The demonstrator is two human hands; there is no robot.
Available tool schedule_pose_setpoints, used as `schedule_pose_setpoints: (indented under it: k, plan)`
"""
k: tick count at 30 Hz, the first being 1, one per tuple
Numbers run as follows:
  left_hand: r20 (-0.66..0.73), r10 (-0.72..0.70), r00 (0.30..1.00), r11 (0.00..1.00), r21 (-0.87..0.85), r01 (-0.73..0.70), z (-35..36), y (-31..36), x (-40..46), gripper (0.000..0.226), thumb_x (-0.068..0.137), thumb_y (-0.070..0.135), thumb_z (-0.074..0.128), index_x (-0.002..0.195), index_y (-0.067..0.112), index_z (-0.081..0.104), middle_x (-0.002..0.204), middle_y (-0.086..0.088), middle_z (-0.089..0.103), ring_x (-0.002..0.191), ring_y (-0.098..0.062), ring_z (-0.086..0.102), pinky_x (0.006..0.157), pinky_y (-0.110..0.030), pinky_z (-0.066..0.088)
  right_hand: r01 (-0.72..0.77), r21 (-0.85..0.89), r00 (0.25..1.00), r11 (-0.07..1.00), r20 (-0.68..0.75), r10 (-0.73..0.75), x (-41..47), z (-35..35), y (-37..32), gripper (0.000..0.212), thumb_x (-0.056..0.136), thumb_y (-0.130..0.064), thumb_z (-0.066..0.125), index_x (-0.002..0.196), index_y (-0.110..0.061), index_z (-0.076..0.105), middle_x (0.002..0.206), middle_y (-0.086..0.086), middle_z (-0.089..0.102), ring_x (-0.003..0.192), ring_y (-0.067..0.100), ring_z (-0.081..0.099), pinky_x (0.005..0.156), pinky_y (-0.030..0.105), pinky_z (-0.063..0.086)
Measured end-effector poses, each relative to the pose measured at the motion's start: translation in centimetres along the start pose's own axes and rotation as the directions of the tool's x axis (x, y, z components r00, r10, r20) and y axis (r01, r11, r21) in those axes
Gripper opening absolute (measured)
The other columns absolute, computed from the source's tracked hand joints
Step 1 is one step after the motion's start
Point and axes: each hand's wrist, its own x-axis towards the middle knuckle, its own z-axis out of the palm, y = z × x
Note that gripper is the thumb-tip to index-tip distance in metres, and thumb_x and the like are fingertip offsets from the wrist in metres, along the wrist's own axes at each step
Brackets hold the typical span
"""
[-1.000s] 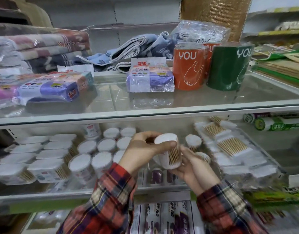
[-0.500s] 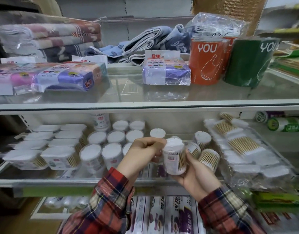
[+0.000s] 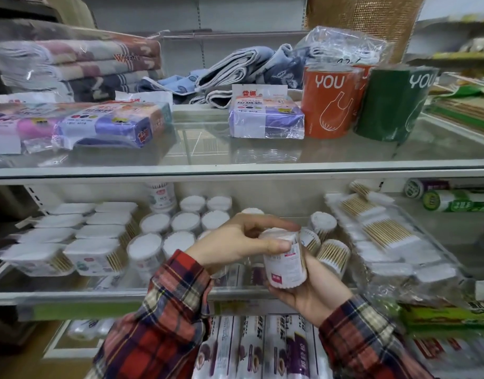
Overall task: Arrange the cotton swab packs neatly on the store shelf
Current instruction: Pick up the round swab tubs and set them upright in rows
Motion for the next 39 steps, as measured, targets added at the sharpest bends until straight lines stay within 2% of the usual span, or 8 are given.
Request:
schedule_pose_setpoints:
  k: [9,12,17,20,23,29,35,39]
  plan:
    - [-0.112,-0.041,0.993,0.99,-0.135,0.026,0.4,-0.6,0.2,0.031,0.084,0.007,0.068,0.115,0.008,0.069,0.11,-0.001,0.072,0.102,-0.006,0.067,0.081,-0.014,0.051,0.014,0.032,0.999,0.999,0.052,-0.016,-0.7,-1.2,1.0,0.061,0.086,-0.06,0.039,0.122,-0.015,0.057,0.112,0.019,0.068,0.095,0.032,0.067,0.075,0.037,0.054]
    - [-0.166,-0.063,0.984,0.975,-0.22,0.025,0.2,-0.9,0.3,0.027,0.082,0.005,0.068,0.108,0.012,0.071,0.101,0.004,0.074,0.094,-0.003,0.069,0.076,-0.011,0.05,0.106,0.047,0.991,0.993,0.079,-0.109,-1.0,-1.8,1.2,0.059,0.079,-0.049,0.058,0.125,-0.013,0.053,0.114,0.018,0.068,0.102,0.031,0.067,0.078,0.037,0.055]
    - [-0.208,-0.085,0.974,0.972,-0.232,0.036,0.3,-0.9,0.2,0.025,0.083,0.021,0.066,0.107,0.017,0.073,0.104,0.003,0.074,0.1,-0.008,0.068,0.081,-0.016,0.052,0.167,0.017,0.98,0.986,0.108,-0.168,-1.1,-2.3,1.6,0.099,0.042,-0.035,0.094,0.126,-0.005,0.051,0.117,0.021,0.066,0.107,0.032,0.065,0.078,0.032,0.058]
    - [-0.238,-0.172,0.956,0.967,-0.226,0.118,0.4,-1.1,0.2,0.037,0.091,0.046,0.05,0.105,0.023,0.074,0.103,0.002,0.075,0.103,-0.019,0.068,0.09,-0.031,0.053,0.185,0.033,0.979,0.982,0.08,-0.187,-1.1,-2.4,1.6,0.086,0.054,-0.035,0.088,0.126,-0.005,0.051,0.116,0.02,0.066,0.107,0.032,0.065,0.079,0.033,0.058]
    - [-0.226,-0.171,0.959,0.959,-0.26,0.11,0.0,-1.4,-0.5,0.031,0.092,0.035,0.053,0.11,0.02,0.072,0.107,-0.001,0.074,0.105,-0.021,0.067,0.089,-0.031,0.054,0.225,-0.063,0.974,0.972,0.04,-0.223,-1.2,-2.5,1.3,0.058,0.074,-0.028,0.067,0.125,-0.008,0.051,0.112,0.015,0.069,0.103,0.028,0.067,0.078,0.03,0.058]
    - [-0.208,-0.124,0.97,0.941,-0.335,0.048,-0.5,-2.1,-1.8,0.039,0.076,0.014,0.065,0.115,0.008,0.064,0.112,-0.013,0.071,0.1,-0.021,0.067,0.085,-0.03,0.055,0.288,-0.139,0.957,0.948,0.015,-0.288,-1.0,-3.1,-0.5,0.079,0.03,-0.043,0.095,0.101,-0.018,0.073,0.11,0.012,0.071,0.096,0.028,0.07,0.067,0.029,0.058]
    - [-0.165,-0.134,0.977,0.9,-0.433,0.05,-0.2,-3.0,-2.2,0.039,0.081,0.013,0.07,0.119,0.009,0.061,0.118,-0.013,0.068,0.111,-0.028,0.064,0.09,-0.04,0.055,0.318,-0.21,0.945,0.924,-0.006,-0.327,-1.2,-2.8,-2.3,0.092,0.044,-0.05,0.089,0.119,-0.007,0.058,0.108,0.013,0.071,0.095,0.028,0.07,0.068,0.029,0.058]
    - [-0.137,-0.175,0.975,0.851,-0.519,0.08,0.5,-3.7,-2.9,0.039,0.077,0.007,0.073,0.113,0.001,0.06,0.116,-0.017,0.068,0.108,-0.03,0.066,0.088,-0.037,0.057,0.326,-0.29,0.94,0.9,0.001,-0.34,-1.0,-2.3,-3.4,0.063,0.054,-0.044,0.081,0.103,-0.006,0.067,0.094,0.01,0.074,0.081,0.018,0.071,0.067,0.028,0.059]
